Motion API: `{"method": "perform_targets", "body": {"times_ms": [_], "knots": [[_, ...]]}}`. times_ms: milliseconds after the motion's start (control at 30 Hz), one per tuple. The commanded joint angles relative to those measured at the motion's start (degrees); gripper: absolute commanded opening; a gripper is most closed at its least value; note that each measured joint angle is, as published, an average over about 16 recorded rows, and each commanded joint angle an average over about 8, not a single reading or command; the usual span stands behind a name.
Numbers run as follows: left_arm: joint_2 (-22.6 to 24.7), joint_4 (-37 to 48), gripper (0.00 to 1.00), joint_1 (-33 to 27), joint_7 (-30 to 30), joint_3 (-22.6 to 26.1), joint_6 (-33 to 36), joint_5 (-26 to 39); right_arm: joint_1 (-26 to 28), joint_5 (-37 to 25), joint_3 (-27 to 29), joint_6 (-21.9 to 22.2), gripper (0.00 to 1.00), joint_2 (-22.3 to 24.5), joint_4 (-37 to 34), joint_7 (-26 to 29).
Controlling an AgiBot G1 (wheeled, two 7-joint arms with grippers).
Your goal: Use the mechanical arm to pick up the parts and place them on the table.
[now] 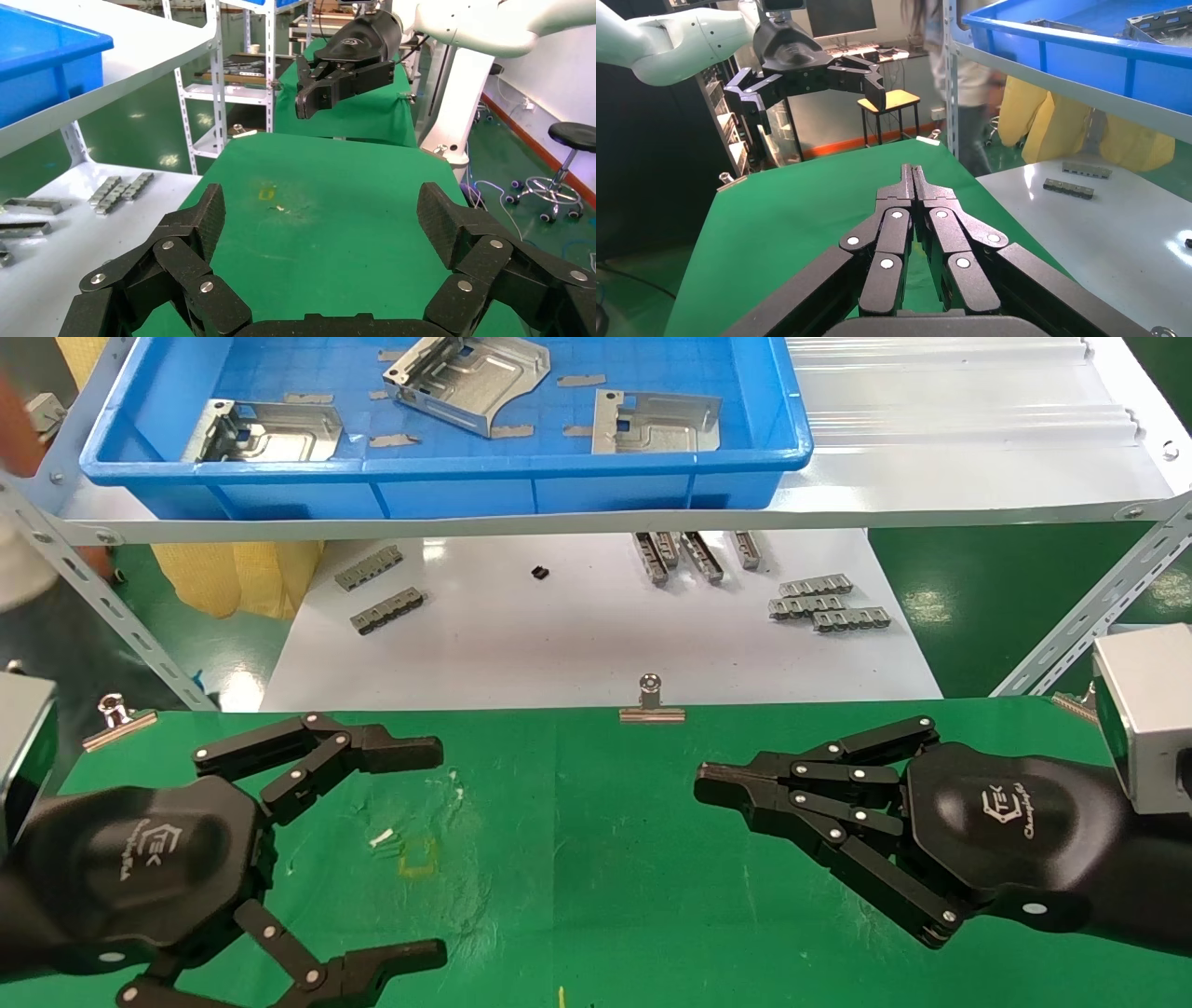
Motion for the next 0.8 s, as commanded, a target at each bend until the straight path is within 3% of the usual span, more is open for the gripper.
{"method": "perform_targets", "body": {"times_ms": [33, 167, 433, 467, 633, 800], "knots": [[0.0, 0.0, 1.00, 0.0, 0.0, 0.0, 0.0, 0.0, 0.0, 0.0, 0.0, 0.0, 0.00, 0.0, 0.0, 0.0], [0.0, 0.0, 1.00, 0.0, 0.0, 0.0, 0.0, 0.0, 0.0, 0.0, 0.0, 0.0, 0.03, 0.0, 0.0, 0.0], [0.9, -0.7, 1.00, -3.7, -0.7, 0.3, -1.0, 1.6, 0.0, 0.0, 0.0, 0.0, 0.96, 0.0, 0.0, 0.0], [1.1, -0.5, 1.00, -4.8, -0.8, 0.4, -1.2, 2.0, 0.0, 0.0, 0.0, 0.0, 1.00, 0.0, 0.0, 0.0], [3.4, 3.0, 1.00, -12.6, -1.1, 1.3, -2.0, 5.6, 0.0, 0.0, 0.0, 0.0, 1.00, 0.0, 0.0, 0.0], [8.1, 12.1, 1.00, -23.7, -0.5, 3.6, -3.1, 11.5, 0.0, 0.0, 0.0, 0.0, 1.00, 0.0, 0.0, 0.0]]}}
